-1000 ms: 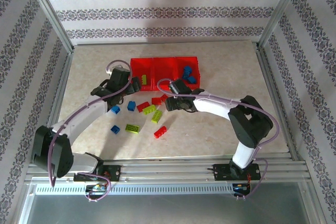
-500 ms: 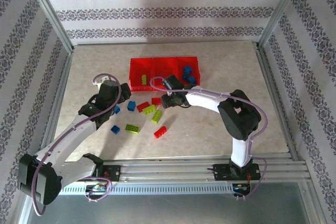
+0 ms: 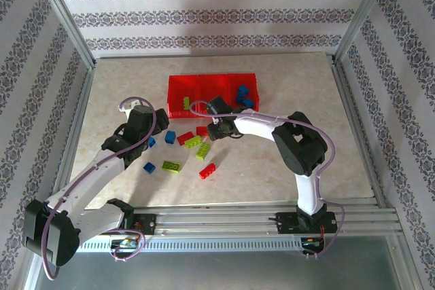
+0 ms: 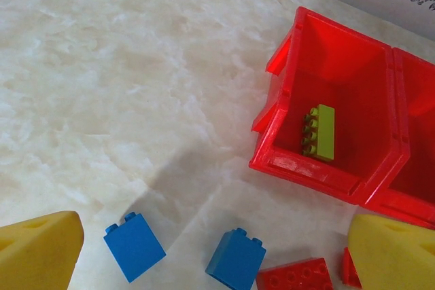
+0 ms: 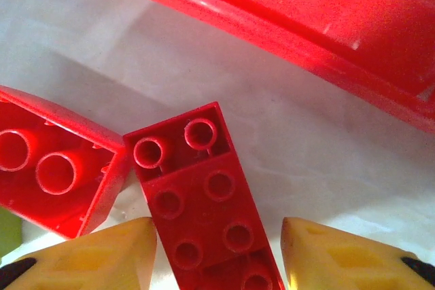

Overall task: Sort the legos into containers by color
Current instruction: Pick up the lego from the center of the table.

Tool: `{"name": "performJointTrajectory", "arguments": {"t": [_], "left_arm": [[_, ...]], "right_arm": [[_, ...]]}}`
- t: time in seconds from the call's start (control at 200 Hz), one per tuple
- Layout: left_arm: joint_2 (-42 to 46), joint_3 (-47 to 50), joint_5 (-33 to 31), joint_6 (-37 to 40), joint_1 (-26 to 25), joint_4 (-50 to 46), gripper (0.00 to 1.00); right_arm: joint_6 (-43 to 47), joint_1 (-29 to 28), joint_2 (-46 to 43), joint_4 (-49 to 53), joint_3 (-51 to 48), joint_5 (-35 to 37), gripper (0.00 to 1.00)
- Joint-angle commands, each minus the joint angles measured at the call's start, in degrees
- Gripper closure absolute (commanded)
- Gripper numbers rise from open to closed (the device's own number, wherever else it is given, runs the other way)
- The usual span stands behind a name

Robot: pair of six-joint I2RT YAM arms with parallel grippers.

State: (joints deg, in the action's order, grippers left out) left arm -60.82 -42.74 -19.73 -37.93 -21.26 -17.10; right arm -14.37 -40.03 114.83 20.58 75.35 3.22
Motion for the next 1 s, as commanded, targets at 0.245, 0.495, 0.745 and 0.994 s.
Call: {"name": "performJointTrajectory", "arguments": {"t": [0.245,0.495,0.745,0.994], "left_arm": [[-0.88,0.6,0.61,-1.08,1.34,1.63,0.0],[-0.78,1.28,0.94,-1.53,1.6,1.72,0.0],[-0.53,1.27,1.1,-1.35,1.69,1.8,0.0],[-1.15,1.15,2.56,-1.45,1.75,2.56,0.0]], "right_arm": [[0.33,-0.88,1.22,1.47,0.38,-1.21,0.65],[-0.96,-0.88,-3.61,1.23,-2.89,0.04,0.75],[-1.36,-0.82,-9.06,1.39,-1.97,0.82,0.76],[0.28,0.19,-5.91,3.63,7.51,2.63,0.77]]}}
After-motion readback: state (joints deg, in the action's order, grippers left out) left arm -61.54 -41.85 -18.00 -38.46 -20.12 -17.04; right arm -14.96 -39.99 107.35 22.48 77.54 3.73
